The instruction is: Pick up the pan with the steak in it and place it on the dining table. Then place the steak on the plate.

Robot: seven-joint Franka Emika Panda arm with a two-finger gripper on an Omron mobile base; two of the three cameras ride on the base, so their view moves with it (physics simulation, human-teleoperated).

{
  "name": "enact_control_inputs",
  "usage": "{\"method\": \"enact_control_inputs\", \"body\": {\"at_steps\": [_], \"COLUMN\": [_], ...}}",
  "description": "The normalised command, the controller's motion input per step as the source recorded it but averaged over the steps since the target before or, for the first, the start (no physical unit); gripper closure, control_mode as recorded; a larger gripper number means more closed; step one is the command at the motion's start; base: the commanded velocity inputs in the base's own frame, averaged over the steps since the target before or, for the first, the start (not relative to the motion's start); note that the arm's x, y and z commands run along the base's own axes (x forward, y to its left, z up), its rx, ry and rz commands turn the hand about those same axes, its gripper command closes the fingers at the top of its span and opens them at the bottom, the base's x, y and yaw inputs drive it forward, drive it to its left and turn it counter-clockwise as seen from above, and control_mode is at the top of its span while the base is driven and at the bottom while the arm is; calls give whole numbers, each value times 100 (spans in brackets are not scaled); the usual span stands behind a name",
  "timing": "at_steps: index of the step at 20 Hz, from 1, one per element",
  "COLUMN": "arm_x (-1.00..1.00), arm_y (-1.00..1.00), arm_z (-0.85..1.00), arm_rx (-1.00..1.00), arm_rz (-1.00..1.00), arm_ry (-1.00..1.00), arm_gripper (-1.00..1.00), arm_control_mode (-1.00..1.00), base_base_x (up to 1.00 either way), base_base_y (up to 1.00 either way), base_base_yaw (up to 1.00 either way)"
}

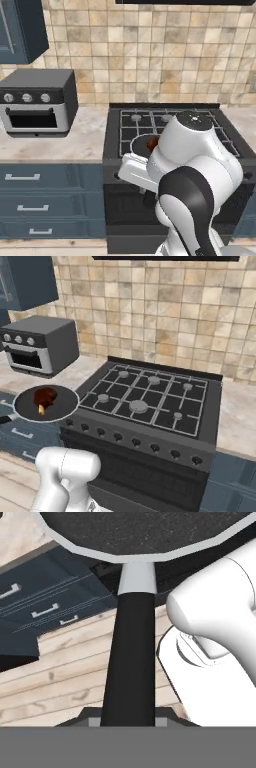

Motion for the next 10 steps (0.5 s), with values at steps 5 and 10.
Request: {"method": "enact_control_inputs", "body": {"at_steps": [5,10], "arm_x": [0,0], "arm_y": [0,0], "arm_z": [0,0], "arm_rx": [0,0], "arm_rz": [0,0], "arm_ry": [0,0], "arm_gripper": [100,100], "arm_control_mode": [100,100], "base_base_x": [-7,-3], "base_base_y": [0,0], "base_base_yaw": [49,50]}}
